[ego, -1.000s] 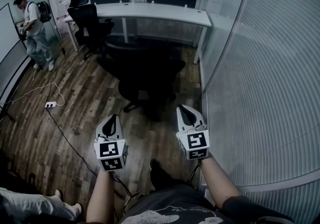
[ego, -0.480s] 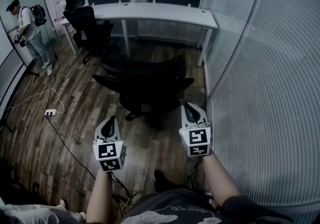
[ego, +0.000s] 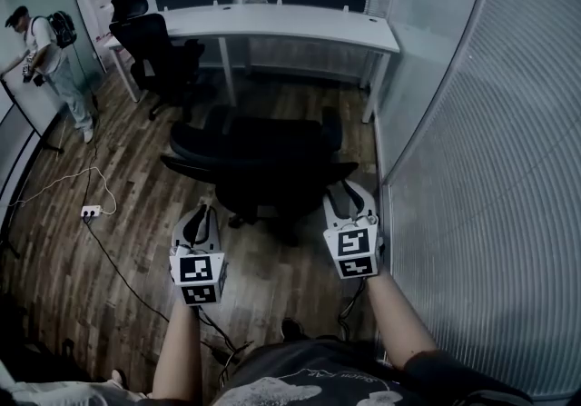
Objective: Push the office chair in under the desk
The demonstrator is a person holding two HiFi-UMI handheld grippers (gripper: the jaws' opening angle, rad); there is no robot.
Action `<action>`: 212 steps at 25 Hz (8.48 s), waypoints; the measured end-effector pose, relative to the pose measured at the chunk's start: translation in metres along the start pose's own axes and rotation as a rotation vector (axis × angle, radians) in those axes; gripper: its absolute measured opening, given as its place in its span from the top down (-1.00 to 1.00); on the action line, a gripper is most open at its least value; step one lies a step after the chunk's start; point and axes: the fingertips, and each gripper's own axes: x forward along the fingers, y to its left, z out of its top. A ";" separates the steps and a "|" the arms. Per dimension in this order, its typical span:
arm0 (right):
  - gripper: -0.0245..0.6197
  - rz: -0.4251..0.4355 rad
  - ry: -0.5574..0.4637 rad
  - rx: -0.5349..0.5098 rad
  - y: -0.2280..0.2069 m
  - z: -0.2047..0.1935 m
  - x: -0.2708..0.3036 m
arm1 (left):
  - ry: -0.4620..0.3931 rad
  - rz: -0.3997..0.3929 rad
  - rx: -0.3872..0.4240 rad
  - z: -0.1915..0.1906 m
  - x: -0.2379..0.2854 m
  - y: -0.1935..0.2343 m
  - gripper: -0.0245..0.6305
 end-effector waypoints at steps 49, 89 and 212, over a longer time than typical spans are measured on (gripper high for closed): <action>0.04 -0.190 0.432 -0.533 -0.006 -0.029 0.094 | 0.203 -0.124 0.779 -0.034 0.171 0.104 -0.05; 0.04 -0.154 0.382 -0.461 -0.119 -0.013 0.305 | 0.167 -0.150 0.806 0.025 0.431 0.129 -0.02; 0.04 -0.186 0.353 -0.495 -0.542 -0.021 0.940 | 0.182 -0.160 0.850 0.202 1.166 0.125 0.04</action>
